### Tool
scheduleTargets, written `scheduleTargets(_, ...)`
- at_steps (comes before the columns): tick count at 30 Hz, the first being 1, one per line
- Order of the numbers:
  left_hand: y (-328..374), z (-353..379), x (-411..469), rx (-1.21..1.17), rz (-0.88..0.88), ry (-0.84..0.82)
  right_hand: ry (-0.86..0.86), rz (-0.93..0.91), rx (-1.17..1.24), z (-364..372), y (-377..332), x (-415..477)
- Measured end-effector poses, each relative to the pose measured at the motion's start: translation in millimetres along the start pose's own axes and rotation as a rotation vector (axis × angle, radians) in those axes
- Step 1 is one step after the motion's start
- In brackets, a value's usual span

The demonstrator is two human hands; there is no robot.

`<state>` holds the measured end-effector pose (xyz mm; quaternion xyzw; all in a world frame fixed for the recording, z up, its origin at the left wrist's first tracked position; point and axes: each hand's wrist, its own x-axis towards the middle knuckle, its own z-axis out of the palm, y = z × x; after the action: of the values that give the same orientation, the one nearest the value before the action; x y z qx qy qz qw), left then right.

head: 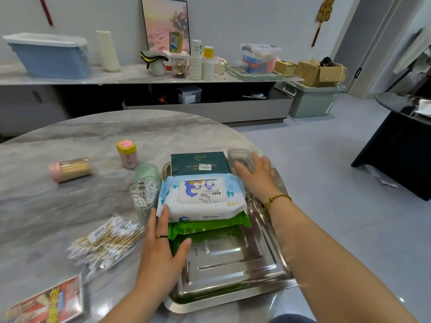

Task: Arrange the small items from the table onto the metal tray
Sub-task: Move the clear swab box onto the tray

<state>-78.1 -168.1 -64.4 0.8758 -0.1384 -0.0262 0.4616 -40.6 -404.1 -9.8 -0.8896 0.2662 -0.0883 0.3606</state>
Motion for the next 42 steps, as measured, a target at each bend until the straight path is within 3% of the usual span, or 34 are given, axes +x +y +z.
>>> scheduleTargets(4,0.7,-0.1,6.9,-0.038,0.02,-0.026,-0.105,-0.149,-0.036,-0.4,10.6,-9.9)
scheduleTargets(15,-1.6,2.7,5.6,-0.057,0.019,-0.041,-0.149,-0.126,-0.185,7.9,5.4,5.1)
scheduleTargets(19,-2.6,2.3,4.9,-0.052,0.027,-0.047,0.013,-0.133,-0.103,5.0,5.5,-7.6)
scheduleTargets(22,-2.3,2.4,4.8,-0.06,0.031,-0.029,0.144,-0.291,0.038,10.4,12.1,-41.5)
scheduleTargets(27,-2.5,3.0,4.8,-0.075,-0.017,-0.026,-0.063,-0.523,-0.172,23.1,20.1,-68.3)
scheduleTargets(42,-6.5,-16.7,-3.0,-0.053,-0.04,-0.1,0.053,-0.454,-0.283,30.4,22.6,-75.1)
